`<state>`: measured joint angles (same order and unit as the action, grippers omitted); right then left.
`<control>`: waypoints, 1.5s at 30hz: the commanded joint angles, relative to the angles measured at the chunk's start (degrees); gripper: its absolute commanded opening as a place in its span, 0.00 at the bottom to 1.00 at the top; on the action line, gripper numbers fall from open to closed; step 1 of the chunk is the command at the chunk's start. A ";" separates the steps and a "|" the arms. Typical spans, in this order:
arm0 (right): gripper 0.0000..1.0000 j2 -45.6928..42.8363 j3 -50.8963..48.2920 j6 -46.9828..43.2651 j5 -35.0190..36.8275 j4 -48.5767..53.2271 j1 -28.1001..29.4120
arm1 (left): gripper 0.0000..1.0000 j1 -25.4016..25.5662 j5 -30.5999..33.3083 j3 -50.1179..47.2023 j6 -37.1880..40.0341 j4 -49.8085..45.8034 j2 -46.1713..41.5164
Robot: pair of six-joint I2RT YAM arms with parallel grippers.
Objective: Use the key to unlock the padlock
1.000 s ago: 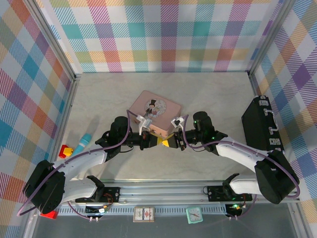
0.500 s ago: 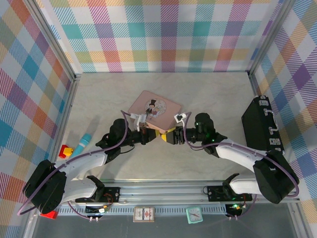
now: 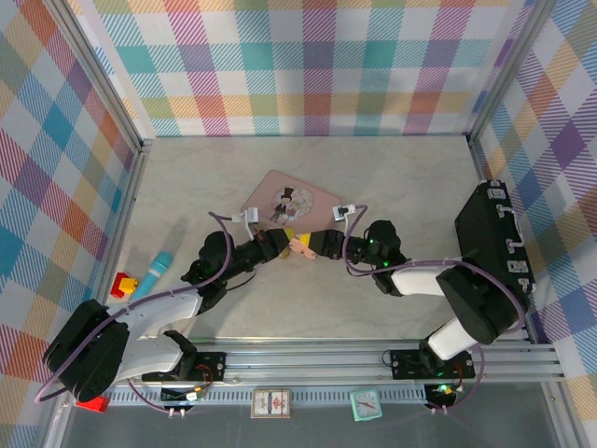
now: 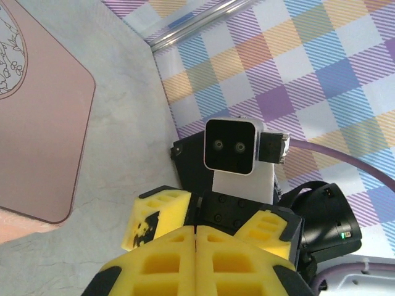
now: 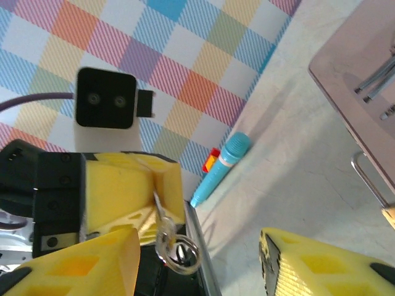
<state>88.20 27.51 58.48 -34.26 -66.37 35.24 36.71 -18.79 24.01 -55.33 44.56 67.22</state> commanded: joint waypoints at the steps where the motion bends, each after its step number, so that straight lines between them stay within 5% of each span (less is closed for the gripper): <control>1: 0.54 1.78 -0.18 7.70 -0.63 -12.63 -0.27 | 0.00 0.41 1.38 -0.72 -2.71 6.40 1.28; 32: 0.22 -0.80 1.41 5.84 -2.04 -5.93 -0.18 | 0.00 1.06 1.41 -0.92 -3.03 9.36 3.19; 40: 0.05 -2.51 2.02 4.71 -1.45 -1.32 -0.18 | 0.00 1.17 1.47 -1.38 -1.35 8.39 3.19; 45: 0.00 -7.32 3.22 0.07 0.17 12.40 -0.18 | 0.14 1.08 2.09 -1.33 1.40 5.55 2.63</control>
<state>84.27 28.21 62.52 -35.11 -61.17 35.24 37.43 -16.99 23.38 -56.55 51.09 70.32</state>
